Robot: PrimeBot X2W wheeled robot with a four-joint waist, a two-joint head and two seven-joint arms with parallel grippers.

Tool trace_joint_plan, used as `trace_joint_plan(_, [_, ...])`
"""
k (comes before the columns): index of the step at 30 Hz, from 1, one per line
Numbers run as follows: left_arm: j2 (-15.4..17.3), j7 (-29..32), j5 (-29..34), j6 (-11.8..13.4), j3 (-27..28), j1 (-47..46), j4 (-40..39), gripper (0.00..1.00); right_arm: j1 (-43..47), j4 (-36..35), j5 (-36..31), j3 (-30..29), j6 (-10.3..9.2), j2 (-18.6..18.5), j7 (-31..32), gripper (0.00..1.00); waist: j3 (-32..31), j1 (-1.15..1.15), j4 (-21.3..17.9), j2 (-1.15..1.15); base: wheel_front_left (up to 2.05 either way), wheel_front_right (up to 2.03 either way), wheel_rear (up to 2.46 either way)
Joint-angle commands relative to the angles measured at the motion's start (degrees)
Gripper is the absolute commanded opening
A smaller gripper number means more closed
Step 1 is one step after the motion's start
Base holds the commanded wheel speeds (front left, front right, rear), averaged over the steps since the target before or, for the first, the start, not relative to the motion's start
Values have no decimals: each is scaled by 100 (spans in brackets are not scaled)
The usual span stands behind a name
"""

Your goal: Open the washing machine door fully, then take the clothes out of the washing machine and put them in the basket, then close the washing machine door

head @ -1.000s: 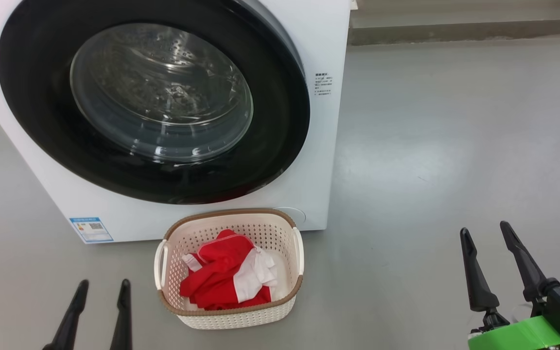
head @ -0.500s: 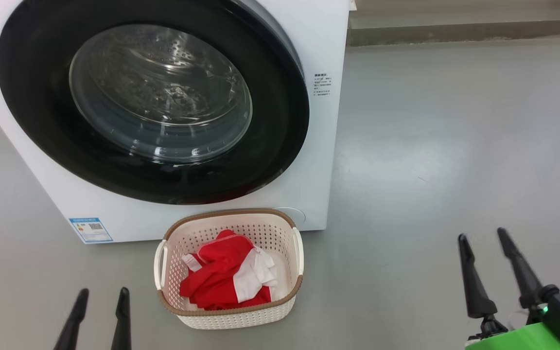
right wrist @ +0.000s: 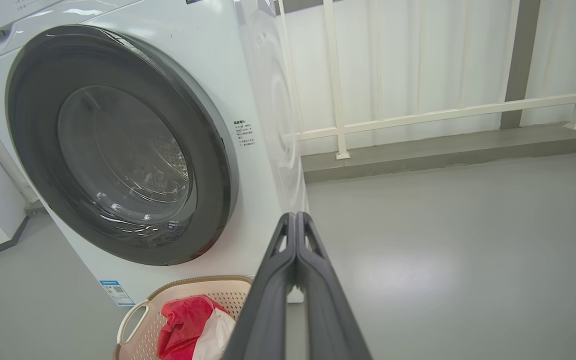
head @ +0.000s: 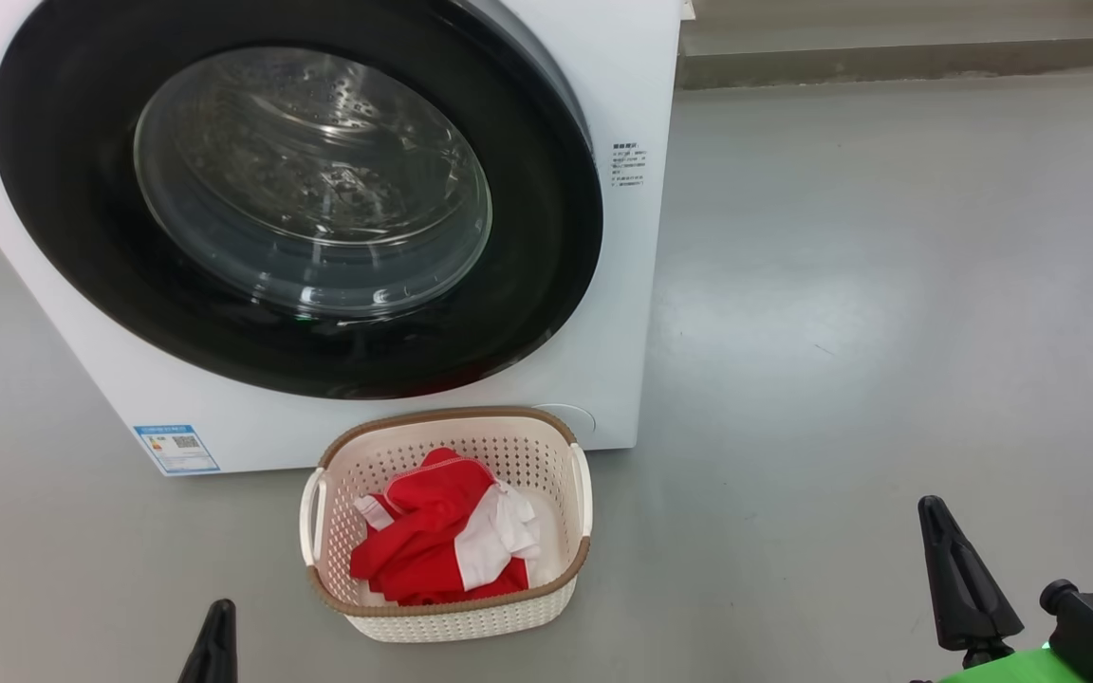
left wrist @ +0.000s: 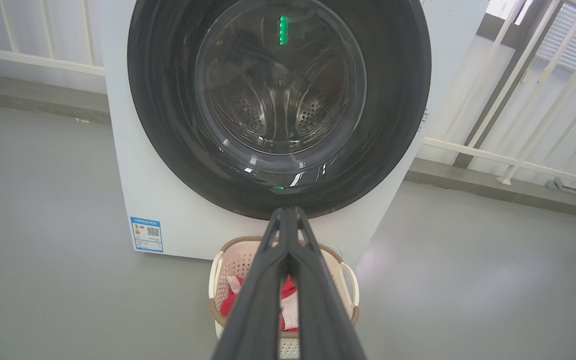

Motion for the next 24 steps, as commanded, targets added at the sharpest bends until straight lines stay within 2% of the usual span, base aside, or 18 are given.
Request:
trace_joint_plan(1, [39,14,-124,-4,30,-104,-105,0,-166,-121,134,20,-2,-55,22,0,4,3,-1,0,0,0,0])
trace_joint_plan(24, [44,410,-1627,-12,63,-396,81,0,-409,63,1703,41,-6,-137,374,0,54,-2,-21,0,0,0,0])
